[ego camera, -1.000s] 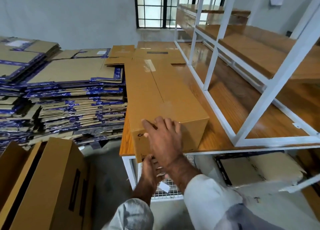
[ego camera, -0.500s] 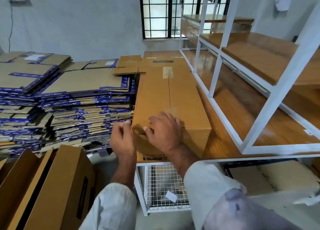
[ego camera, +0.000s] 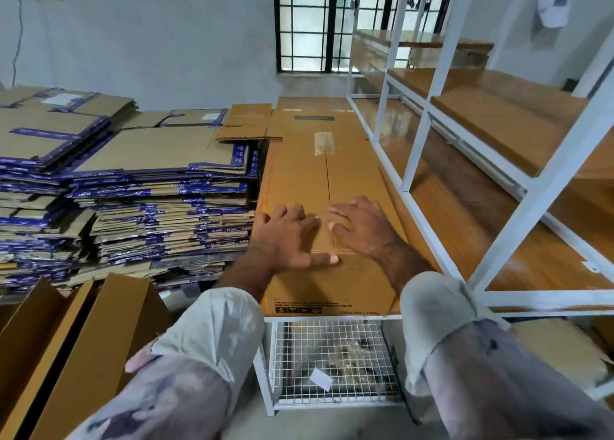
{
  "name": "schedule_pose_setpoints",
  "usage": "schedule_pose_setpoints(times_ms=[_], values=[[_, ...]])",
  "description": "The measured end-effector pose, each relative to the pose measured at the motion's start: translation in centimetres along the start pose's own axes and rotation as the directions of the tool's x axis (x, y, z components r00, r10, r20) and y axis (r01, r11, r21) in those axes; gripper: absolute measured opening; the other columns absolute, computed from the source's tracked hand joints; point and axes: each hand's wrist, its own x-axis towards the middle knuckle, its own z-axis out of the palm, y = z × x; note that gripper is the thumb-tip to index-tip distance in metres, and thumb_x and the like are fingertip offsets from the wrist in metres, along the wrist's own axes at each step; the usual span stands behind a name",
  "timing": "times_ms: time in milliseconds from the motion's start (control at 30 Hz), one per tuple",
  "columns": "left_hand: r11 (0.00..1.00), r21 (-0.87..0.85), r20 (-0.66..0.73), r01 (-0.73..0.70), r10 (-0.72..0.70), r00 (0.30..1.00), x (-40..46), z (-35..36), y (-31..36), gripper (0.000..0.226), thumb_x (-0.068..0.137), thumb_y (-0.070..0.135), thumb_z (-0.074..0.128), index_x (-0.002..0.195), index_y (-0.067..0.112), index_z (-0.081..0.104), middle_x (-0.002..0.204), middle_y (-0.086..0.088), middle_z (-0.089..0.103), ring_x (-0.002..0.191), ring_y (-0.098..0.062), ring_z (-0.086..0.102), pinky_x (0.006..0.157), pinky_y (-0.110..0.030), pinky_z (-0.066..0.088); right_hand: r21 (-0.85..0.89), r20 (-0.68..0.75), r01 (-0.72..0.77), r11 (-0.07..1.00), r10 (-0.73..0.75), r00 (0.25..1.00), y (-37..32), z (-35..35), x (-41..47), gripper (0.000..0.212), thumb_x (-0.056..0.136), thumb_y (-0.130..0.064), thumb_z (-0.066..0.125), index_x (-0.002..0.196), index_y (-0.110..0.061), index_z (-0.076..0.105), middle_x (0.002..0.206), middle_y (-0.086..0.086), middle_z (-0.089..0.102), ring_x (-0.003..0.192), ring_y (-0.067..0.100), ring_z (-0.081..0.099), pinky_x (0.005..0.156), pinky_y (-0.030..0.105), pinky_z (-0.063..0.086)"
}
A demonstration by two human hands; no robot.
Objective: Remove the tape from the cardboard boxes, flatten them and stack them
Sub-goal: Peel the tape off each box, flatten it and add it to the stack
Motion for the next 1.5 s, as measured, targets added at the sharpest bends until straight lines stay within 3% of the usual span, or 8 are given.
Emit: schedule_pose_setpoints(times_ms=[200, 467, 800, 900, 1067, 1167, 1300, 1500], values=[[0.999, -0.005, -0.014, 0.038, -0.039, 0.999, 0.4, 0.4, -0.1, 0.108, 0.065, 0.102, 0.03, 0.15, 0.035, 0.041, 0.14, 0.002, 0.042, 0.126, -0.023, 0.038, 0.105, -0.056, 0.028, -0.191, 0.078, 0.101, 0.976, -0.088, 0.993, -0.4, -1.0, 2.3, 0.039, 0.101, -0.045, 0.05, 0.137, -0.033, 0.059, 0.142, 0.001, 0.044, 0.127, 0.023, 0.045, 0.095, 0.041, 0.05], [0.998, -0.04, -0.023, 0.055, -0.056, 0.998, 0.7, 0.9, -0.1, 0.102, 0.069, 0.099, 0.039, 0.149, 0.035, 0.042, 0.138, 0.003, 0.041, 0.124, -0.022, 0.038, 0.105, -0.055, 0.03, -0.28, 0.161, 0.268, 0.922, -0.23, 0.96, -1.4, -2.3, 4.6, 0.013, 0.094, -0.036, 0.059, 0.097, -0.025, 0.066, 0.102, -0.001, 0.054, 0.092, 0.018, 0.055, 0.07, 0.032, 0.046], [0.996, -0.047, -0.046, 0.079, -0.082, 0.996, 0.5, 0.8, 0.3, 0.115, 0.059, 0.103, 0.013, 0.145, 0.036, 0.046, 0.136, 0.002, 0.042, 0.12, -0.021, 0.039, 0.104, -0.054, 0.029, -0.059, 0.259, 0.003, 0.998, 0.013, 0.966, -2.4, -2.2, 5.8, 0.014, 0.096, -0.014, 0.057, 0.089, -0.021, 0.066, 0.096, 0.0, 0.066, 0.091, 0.018, 0.062, 0.071, 0.029, 0.049], [0.996, -0.03, -0.074, 0.079, -0.081, 0.994, 0.4, 0.9, 0.4, 0.114, 0.06, 0.103, 0.01, 0.144, 0.035, 0.046, 0.135, 0.003, 0.042, 0.119, -0.02, 0.039, 0.103, -0.054, 0.031, -0.233, 0.149, 0.0, 0.973, 0.036, 0.988, -3.6, -1.6, 4.2, 0.007, 0.099, -0.021, 0.058, 0.102, -0.023, 0.063, 0.114, 0.001, 0.059, 0.106, 0.023, 0.057, 0.095, 0.045, 0.048], [0.996, 0.058, -0.081, 0.074, -0.069, 0.994, 0.4, 0.9, 0.6, 0.106, 0.069, 0.098, 0.014, 0.148, 0.032, 0.041, 0.14, 0.001, 0.04, 0.124, -0.022, 0.039, 0.103, -0.052, 0.032, -0.334, -0.117, 0.014, 0.942, -0.056, 0.992, -5.7, -2.5, -1.7, 0.041, 0.095, -0.029, 0.067, 0.133, -0.026, 0.053, 0.136, -0.001, 0.046, 0.121, 0.02, 0.043, 0.098, 0.042, 0.036], [0.995, 0.087, -0.111, 0.05, -0.04, 0.993, 0.6, 0.9, 1.0, 0.094, 0.077, 0.092, 0.02, 0.148, 0.032, 0.039, 0.142, -0.002, 0.04, 0.127, -0.023, 0.039, 0.102, -0.05, 0.032, -0.321, -0.172, 0.009, 0.947, -0.068, 0.983, -5.8, -2.9, -5.8, 0.045, 0.09, -0.041, 0.073, 0.128, -0.025, 0.054, 0.13, -0.002, 0.049, 0.119, 0.019, 0.046, 0.096, 0.041, 0.037], [0.992, 0.124, -0.137, -0.012, 0.029, 0.99, 0.5, 0.9, 1.9, 0.066, 0.092, 0.075, 0.027, 0.15, 0.045, 0.026, 0.142, -0.003, 0.041, 0.128, -0.023, 0.04, 0.102, -0.05, 0.034, -0.283, -0.382, 0.035, 0.959, -0.145, 0.913, -5.7, -2.0, -11.0, 0.029, 0.08, -0.016, 0.08, 0.106, -0.02, 0.067, 0.1, 0.0, 0.067, 0.092, 0.023, 0.06, 0.078, 0.042, 0.042], [0.986, 0.169, -0.145, 0.001, 0.023, 0.989, -0.2, 1.7, 3.4, 0.052, 0.101, 0.061, 0.036, 0.15, 0.051, 0.02, 0.145, -0.012, 0.038, 0.131, -0.029, 0.04, 0.105, -0.052, 0.032, -0.32, -0.403, 0.045, 0.946, -0.18, 0.897, -5.6, 0.2, -14.8, 0.049, 0.072, -0.019, 0.089, 0.117, -0.018, 0.069, 0.1, 0.001, 0.071, 0.087, 0.023, 0.062, 0.075, 0.043, 0.046]])
